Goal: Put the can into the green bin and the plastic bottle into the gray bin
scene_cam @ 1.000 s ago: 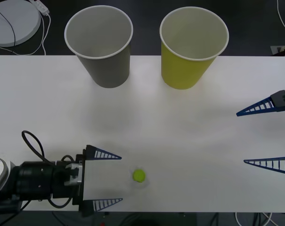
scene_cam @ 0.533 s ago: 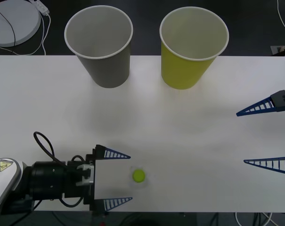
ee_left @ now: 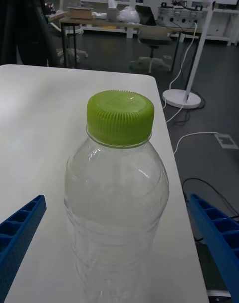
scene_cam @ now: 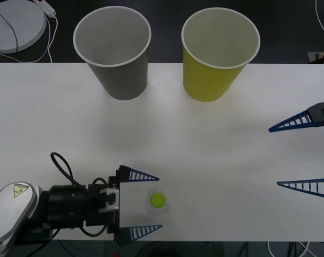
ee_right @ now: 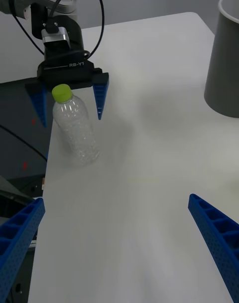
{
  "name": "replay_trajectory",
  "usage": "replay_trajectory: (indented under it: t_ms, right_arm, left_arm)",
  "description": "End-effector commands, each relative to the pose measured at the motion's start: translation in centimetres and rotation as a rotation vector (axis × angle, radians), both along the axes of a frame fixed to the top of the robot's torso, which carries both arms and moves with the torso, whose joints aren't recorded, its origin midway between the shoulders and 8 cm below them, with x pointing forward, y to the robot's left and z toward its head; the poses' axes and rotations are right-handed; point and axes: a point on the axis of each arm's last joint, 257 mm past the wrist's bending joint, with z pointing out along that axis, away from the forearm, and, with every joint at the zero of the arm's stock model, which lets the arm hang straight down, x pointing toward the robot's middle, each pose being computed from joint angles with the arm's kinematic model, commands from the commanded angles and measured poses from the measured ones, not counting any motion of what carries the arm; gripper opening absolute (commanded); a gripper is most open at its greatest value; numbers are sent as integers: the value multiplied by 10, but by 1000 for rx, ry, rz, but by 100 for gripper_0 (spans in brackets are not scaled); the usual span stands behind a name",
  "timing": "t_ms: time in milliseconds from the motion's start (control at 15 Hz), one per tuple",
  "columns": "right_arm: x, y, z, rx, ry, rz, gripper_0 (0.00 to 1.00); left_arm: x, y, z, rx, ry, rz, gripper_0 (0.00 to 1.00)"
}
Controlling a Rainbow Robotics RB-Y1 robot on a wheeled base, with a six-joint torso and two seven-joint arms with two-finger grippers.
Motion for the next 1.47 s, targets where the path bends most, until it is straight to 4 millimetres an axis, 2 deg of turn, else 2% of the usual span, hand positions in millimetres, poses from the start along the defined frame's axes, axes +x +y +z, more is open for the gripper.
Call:
replay_trajectory:
  t_ms: [67, 533, 933, 1000, 1067, 1200, 1467]
  right_arm:
    - [0, 0, 0, 0, 0, 0, 100]
    - [0, 0, 0, 0, 0, 0, 100]
    - [0, 0, 0, 0, 0, 0, 100]
    - [0, 0, 0, 0, 0, 0, 100]
    - [0, 0, 0, 0, 0, 0, 100]
    - [0, 0, 0, 0, 0, 0, 100]
    - [0, 0, 0, 0, 0, 0, 100]
  left_arm:
    - [2, -4, 2, -7, -3, 6, 100]
    - [4, -23, 3, -37, 1, 21, 100]
    - [6, -29, 2, -38, -6, 28, 100]
    - [4, -31, 2, -38, -7, 25, 79]
    - [2, -34, 2, -38, -15, 13, 2]
    - [-3, -40, 1, -38, -26, -4, 0]
    - [0, -39, 1, -34, -43, 4, 0]
